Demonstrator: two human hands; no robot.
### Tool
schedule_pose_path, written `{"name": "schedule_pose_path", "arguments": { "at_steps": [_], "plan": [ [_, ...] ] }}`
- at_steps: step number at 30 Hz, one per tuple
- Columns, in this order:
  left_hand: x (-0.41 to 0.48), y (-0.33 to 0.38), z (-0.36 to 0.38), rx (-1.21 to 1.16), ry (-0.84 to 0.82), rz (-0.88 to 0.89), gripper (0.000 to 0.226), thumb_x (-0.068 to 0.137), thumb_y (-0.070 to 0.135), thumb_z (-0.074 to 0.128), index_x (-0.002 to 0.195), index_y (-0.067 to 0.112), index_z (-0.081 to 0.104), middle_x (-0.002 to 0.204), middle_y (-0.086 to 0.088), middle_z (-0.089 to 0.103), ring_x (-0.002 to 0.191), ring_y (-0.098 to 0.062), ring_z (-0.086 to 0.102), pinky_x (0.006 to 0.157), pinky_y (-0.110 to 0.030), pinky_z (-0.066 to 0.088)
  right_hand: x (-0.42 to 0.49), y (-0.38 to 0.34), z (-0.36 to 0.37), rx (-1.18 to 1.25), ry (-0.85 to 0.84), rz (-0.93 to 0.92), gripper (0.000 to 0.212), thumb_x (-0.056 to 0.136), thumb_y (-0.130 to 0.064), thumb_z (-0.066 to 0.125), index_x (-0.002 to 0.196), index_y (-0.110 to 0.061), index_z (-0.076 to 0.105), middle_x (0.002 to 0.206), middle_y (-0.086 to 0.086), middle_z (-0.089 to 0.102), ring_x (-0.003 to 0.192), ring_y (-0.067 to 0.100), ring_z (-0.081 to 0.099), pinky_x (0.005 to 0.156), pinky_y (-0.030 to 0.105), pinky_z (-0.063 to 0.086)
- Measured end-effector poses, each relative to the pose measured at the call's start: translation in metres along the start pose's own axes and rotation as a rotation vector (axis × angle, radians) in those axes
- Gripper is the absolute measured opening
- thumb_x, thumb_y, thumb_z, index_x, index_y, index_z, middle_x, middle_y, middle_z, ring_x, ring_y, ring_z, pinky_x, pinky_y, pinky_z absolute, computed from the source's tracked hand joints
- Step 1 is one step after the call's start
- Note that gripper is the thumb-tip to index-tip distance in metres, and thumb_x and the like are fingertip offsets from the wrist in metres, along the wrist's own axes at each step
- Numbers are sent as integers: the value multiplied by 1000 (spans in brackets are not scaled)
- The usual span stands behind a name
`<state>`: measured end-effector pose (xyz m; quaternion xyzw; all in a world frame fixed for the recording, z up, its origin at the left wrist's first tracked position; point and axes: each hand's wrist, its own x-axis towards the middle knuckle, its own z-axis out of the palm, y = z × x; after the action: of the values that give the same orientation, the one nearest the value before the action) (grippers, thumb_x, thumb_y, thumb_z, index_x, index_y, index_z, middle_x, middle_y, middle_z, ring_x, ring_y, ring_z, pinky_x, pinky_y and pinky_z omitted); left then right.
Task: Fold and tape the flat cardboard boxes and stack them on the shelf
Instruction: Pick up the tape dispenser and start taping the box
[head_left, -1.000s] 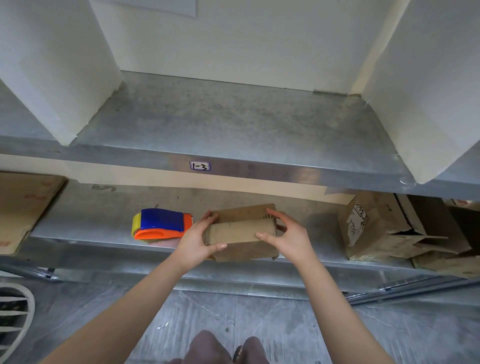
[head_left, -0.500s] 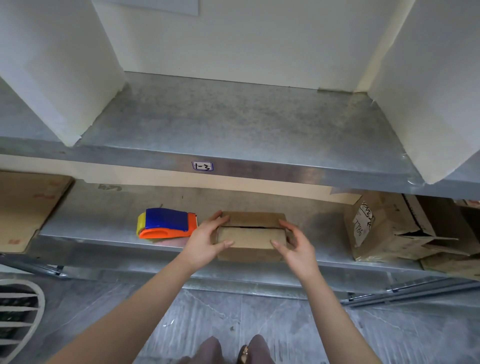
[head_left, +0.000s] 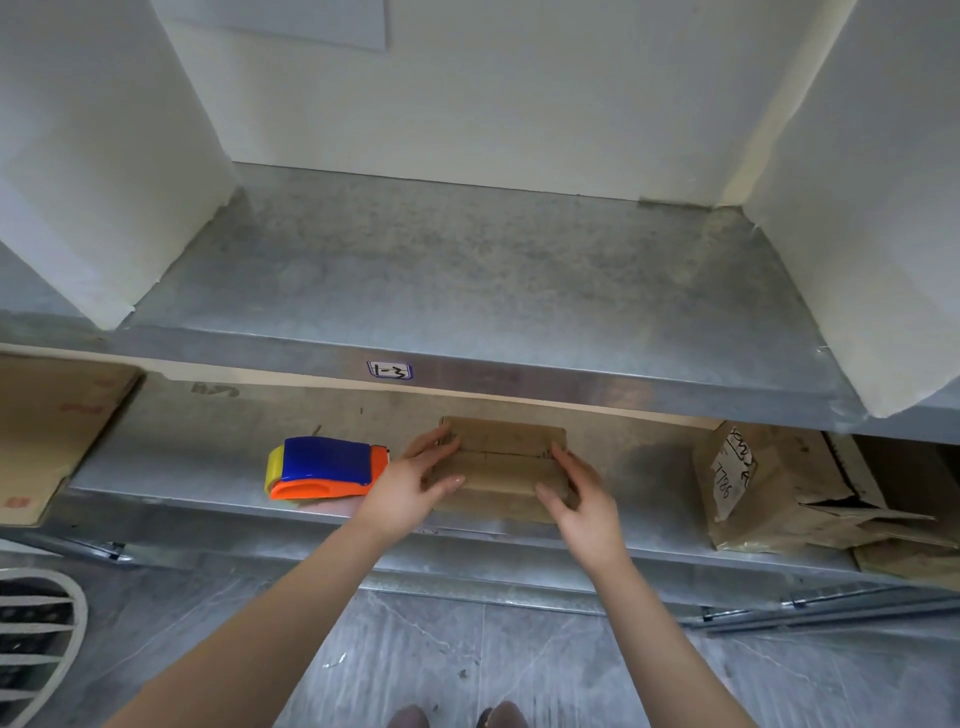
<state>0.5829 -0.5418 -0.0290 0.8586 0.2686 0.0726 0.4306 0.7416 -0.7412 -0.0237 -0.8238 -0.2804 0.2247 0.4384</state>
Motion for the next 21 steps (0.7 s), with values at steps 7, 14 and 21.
{"name": "schedule_pose_path", "arguments": {
  "at_steps": [7, 14, 21],
  "plan": [
    [4, 15, -6, 325, 29, 81, 54, 97, 43, 48, 147, 27, 36, 157, 11, 25, 147, -14, 12, 116, -33, 23, 8, -17, -7, -176, 8, -28, 62, 92, -30, 62, 148, -33, 35, 150, 1, 38, 137, 21, 37, 110, 36, 38],
    [-11, 44, -26, 519, 97, 180, 56, 98, 45, 45, 150, 28, 31, 158, 8, 23, 147, -17, 13, 112, -42, 29, -8, -39, -19, -446, 124, -234, 50, 95, -35, 56, 143, -27, 45, 151, 0, 39, 145, 23, 22, 107, 41, 40],
    [-56, 25, -73, 731, 168, 266, 50, 92, 38, 60, 137, 19, 52, 143, -6, 50, 136, -31, 40, 111, -46, 32, -19, -83, 20, -568, 51, -529, 44, 95, -35, 53, 138, -24, 53, 144, 1, 50, 143, 26, 31, 113, 41, 36]
  ]
}}
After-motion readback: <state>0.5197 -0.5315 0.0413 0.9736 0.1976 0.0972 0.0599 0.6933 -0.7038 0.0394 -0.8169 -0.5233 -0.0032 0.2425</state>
